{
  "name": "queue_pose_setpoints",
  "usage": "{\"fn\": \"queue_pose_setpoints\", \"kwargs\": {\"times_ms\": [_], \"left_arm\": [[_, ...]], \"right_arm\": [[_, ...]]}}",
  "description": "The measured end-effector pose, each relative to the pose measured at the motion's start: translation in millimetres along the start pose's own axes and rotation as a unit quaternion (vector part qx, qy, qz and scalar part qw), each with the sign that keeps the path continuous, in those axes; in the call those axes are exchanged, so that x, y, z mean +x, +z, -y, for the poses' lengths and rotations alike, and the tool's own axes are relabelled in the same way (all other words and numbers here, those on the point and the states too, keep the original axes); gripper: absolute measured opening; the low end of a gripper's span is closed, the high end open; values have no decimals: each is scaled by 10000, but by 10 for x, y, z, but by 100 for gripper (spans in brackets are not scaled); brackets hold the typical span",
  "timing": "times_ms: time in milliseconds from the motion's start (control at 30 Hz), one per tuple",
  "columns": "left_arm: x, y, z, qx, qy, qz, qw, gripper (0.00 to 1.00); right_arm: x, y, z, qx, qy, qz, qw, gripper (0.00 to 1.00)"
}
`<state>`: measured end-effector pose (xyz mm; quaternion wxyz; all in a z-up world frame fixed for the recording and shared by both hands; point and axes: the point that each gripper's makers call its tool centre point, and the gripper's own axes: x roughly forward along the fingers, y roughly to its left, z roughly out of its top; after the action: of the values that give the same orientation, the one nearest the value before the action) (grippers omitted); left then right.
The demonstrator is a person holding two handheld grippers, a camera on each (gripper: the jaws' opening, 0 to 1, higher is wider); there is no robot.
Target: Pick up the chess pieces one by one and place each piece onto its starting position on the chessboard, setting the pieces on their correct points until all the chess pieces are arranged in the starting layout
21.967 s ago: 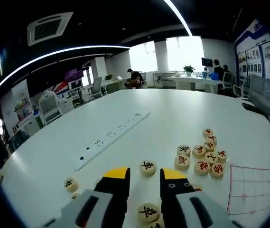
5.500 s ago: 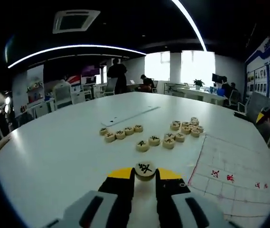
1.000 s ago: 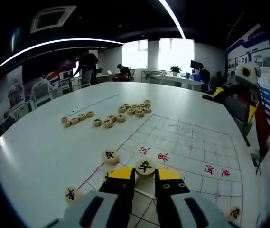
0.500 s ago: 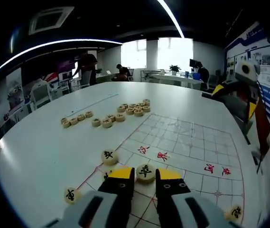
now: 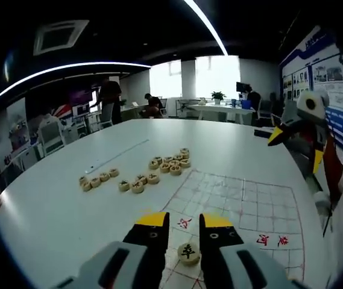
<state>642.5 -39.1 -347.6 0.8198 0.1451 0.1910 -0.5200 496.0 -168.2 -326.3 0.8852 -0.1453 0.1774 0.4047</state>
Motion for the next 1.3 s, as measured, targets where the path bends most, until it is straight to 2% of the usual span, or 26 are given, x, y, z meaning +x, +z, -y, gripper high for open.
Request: {"fn": "queue_pose_setpoints", "kwargs": {"times_ms": [200, 367, 733, 867, 1000, 1300], "left_arm": [[185, 139, -23, 63, -86, 14, 9999, 22], [363, 275, -122, 87, -56, 66, 9999, 22], [745, 514, -224, 40, -18, 152, 9999, 23], [866, 519, -361, 49, 50, 61, 10000, 25], [899, 433, -470, -66, 131, -59, 9999, 25], [860, 313, -537, -87, 174, -192, 9996, 25]], "right_arm": [[-44, 0, 40, 14, -62, 15, 10000, 65], [-78, -7, 67, 24, -129, 19, 9999, 65], [-198, -86, 303, 207, -559, -64, 9982, 65], [-240, -88, 343, 218, -673, -63, 9975, 65], [-273, -99, 390, 267, -747, -48, 9968, 65], [-260, -120, 409, 326, -779, -51, 9964, 65]]}}
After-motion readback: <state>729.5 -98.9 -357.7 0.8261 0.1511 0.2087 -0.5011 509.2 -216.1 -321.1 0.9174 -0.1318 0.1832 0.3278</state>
